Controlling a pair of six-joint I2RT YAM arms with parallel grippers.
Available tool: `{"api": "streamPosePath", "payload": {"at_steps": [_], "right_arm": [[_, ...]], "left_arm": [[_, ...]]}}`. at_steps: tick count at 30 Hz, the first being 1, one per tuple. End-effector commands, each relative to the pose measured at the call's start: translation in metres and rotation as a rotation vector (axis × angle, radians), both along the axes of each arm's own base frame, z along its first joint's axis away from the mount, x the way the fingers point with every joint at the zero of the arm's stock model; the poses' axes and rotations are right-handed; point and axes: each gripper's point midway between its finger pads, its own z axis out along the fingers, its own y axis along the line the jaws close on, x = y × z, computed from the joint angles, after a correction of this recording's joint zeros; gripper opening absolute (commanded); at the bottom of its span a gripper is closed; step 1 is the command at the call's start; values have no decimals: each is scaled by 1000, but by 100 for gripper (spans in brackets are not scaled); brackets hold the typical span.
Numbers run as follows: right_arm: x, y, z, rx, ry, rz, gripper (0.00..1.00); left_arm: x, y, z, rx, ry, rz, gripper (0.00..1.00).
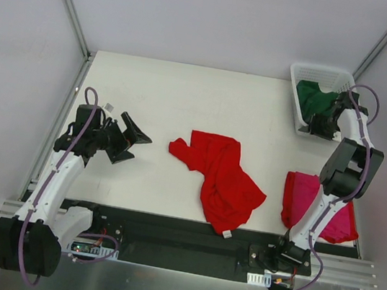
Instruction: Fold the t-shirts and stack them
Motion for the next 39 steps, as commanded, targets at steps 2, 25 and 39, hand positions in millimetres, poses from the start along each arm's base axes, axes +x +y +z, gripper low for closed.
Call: {"api": "streamPosePath", "payload": {"at_steps": [2, 25, 39], "right_arm": [[103, 14, 42, 126, -411, -37, 1], [74, 5, 49, 36, -471, -115, 2], [64, -15, 66, -29, -494, -140, 1]], "left_arm": [[2, 0, 1, 16, -13, -6, 99], [-1, -3, 3, 5, -17, -31, 99], [-2, -4, 5, 0, -13, -34, 99]]}}
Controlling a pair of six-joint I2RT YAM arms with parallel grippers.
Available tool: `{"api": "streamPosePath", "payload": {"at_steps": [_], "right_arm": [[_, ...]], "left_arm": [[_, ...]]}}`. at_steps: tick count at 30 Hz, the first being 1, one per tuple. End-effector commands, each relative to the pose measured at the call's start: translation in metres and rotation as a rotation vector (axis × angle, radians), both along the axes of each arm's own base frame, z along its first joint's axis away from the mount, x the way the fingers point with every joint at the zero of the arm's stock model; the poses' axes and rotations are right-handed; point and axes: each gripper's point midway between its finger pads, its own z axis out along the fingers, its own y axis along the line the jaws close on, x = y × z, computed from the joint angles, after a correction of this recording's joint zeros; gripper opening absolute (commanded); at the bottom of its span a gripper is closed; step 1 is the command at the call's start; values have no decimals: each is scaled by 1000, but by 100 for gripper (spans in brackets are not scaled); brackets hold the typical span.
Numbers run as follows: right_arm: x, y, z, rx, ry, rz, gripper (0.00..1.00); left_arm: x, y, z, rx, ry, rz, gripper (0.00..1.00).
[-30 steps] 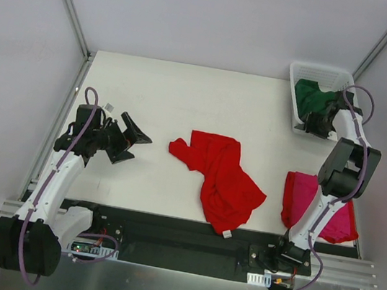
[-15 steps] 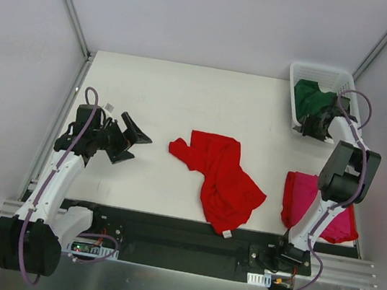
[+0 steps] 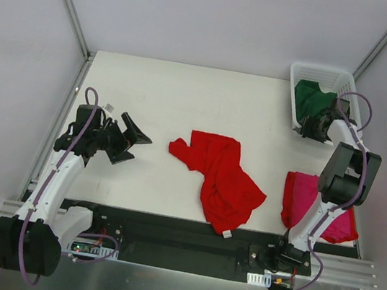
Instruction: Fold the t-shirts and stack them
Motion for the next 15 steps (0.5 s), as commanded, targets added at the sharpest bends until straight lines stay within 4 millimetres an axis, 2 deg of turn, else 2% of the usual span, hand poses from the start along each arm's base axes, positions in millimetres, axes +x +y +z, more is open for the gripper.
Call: {"api": "streamPosePath", "payload": {"at_steps": [1, 4, 5, 6, 7, 8, 11, 12, 15], "right_arm": [[53, -39, 72, -18, -314, -93, 1], [52, -53, 85, -88, -319, -58, 2], [51, -55, 89, -131, -320, -18, 18], [52, -56, 103, -156, -323, 3, 28], [51, -56, 107, -179, -317, 27, 41], [51, -55, 110, -212, -313, 69, 69], [48, -47, 124, -245, -309, 116, 92], [47, -44, 126, -264, -313, 139, 98], [45, -28, 141, -305, -338, 197, 96]], "left_arm": [[-1, -3, 7, 0, -25, -29, 99], [-3, -4, 8, -3, -30, -29, 99], [-4, -4, 7, -5, -27, -29, 99], [-5, -4, 8, -5, -32, -29, 99], [-5, -4, 7, -6, -31, -28, 99], [-6, -4, 6, -6, -29, -30, 99], [-7, -4, 5, -9, -25, -31, 99], [-7, -4, 6, -9, -28, -31, 99], [-8, -5, 6, -13, -28, -34, 99]]}}
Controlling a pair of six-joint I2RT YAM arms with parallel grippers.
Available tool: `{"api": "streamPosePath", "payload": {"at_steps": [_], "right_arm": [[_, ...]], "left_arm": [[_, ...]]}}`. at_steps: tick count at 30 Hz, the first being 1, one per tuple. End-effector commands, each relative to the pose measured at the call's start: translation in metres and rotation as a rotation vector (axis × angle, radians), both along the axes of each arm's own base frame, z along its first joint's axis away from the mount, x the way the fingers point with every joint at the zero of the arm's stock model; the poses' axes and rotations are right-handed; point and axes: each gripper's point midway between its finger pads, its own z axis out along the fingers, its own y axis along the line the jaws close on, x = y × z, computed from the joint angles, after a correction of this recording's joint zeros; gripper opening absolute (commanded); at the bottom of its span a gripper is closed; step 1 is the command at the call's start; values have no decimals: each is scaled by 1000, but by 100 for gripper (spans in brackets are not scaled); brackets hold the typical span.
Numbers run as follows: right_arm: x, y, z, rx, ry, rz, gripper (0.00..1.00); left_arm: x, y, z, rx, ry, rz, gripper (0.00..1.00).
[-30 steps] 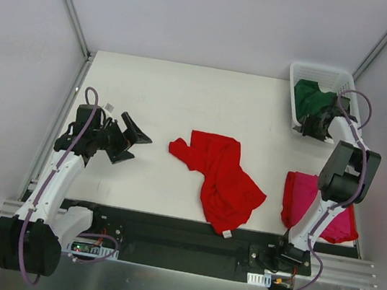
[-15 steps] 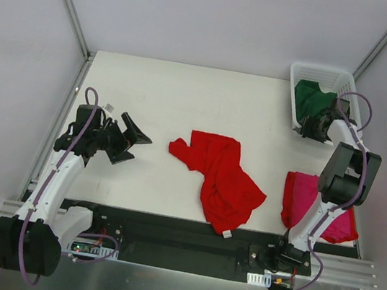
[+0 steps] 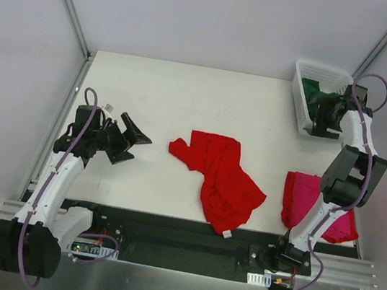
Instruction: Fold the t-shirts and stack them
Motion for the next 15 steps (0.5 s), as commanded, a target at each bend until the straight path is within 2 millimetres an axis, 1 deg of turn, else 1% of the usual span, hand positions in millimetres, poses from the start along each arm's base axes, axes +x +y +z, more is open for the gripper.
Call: {"api": "streamPosePath", "payload": {"at_steps": [1, 3, 4, 5, 6, 7, 10, 12, 15], "right_arm": [[36, 14, 94, -181, -294, 122, 96], [37, 31, 101, -202, -312, 186, 96], [37, 49, 102, -215, -319, 245, 96], [37, 58, 106, -224, -332, 275, 96], [36, 66, 105, -233, -332, 302, 96], [35, 78, 102, -240, -327, 336, 96], [30, 92, 93, -225, -307, 368, 96], [28, 96, 90, -229, -296, 377, 96], [26, 96, 94, -264, -286, 375, 96]], "left_arm": [[-6, -5, 5, -9, -21, -33, 99], [-5, -5, 6, -11, -21, -34, 99], [-5, -5, 6, -11, -23, -34, 99], [-5, -5, 7, -11, -26, -34, 99], [-5, -5, 8, -12, -27, -35, 99], [-5, -5, 7, -12, -28, -36, 99], [-5, -5, 9, -14, -33, -38, 99], [-7, -5, 10, -13, -38, -39, 99], [-9, -5, 9, -12, -36, -40, 99]]}}
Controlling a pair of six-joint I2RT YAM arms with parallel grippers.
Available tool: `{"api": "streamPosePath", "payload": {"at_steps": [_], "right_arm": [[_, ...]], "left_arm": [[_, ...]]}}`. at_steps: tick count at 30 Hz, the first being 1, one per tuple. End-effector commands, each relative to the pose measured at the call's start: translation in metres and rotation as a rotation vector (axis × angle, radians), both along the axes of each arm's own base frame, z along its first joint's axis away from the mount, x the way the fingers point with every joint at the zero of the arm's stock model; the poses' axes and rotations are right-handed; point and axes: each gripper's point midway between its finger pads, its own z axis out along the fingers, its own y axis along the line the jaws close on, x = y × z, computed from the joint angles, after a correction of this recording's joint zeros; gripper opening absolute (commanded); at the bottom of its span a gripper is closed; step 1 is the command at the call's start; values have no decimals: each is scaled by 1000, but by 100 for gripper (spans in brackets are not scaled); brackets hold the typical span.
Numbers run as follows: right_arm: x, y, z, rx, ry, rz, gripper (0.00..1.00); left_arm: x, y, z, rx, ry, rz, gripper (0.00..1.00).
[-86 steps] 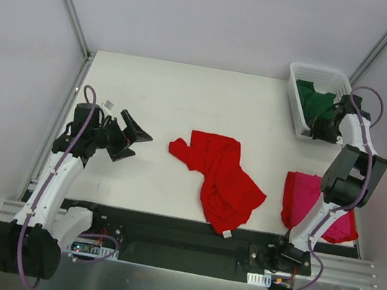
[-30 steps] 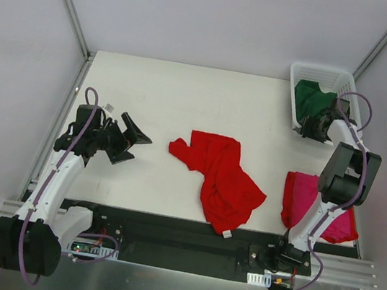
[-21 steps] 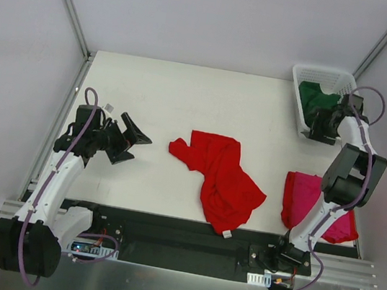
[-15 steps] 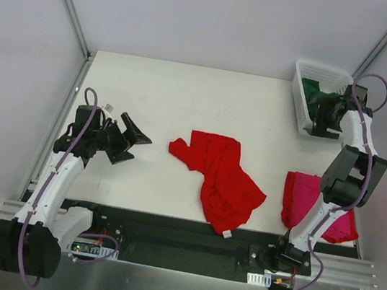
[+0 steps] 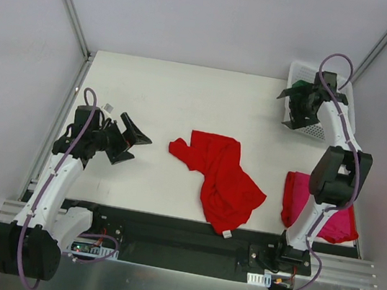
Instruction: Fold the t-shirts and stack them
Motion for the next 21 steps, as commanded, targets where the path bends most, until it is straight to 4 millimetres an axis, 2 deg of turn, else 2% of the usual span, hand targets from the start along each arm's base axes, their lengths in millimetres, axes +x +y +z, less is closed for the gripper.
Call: {"api": "streamPosePath", "payload": {"at_steps": [1, 5, 11, 13, 18, 21], "right_arm": [[31, -12, 76, -96, -271, 15, 96], [30, -21, 81, -128, -261, -8, 96], [13, -44, 74, -179, -178, -46, 96], [-1, -59, 66, -216, -117, -86, 96], [-29, -82, 25, -188, 9, -150, 96], [-34, -93, 11, -176, 44, -163, 96]], "left_arm": [[-8, -4, 5, -6, -23, -35, 99], [-9, -4, 2, -1, -18, -36, 99], [-9, -3, 1, 8, -17, -36, 99], [-8, -3, 0, 9, -13, -37, 99], [-8, -3, 1, 10, -16, -41, 99], [-8, -3, 2, 8, -18, -45, 99]]}}
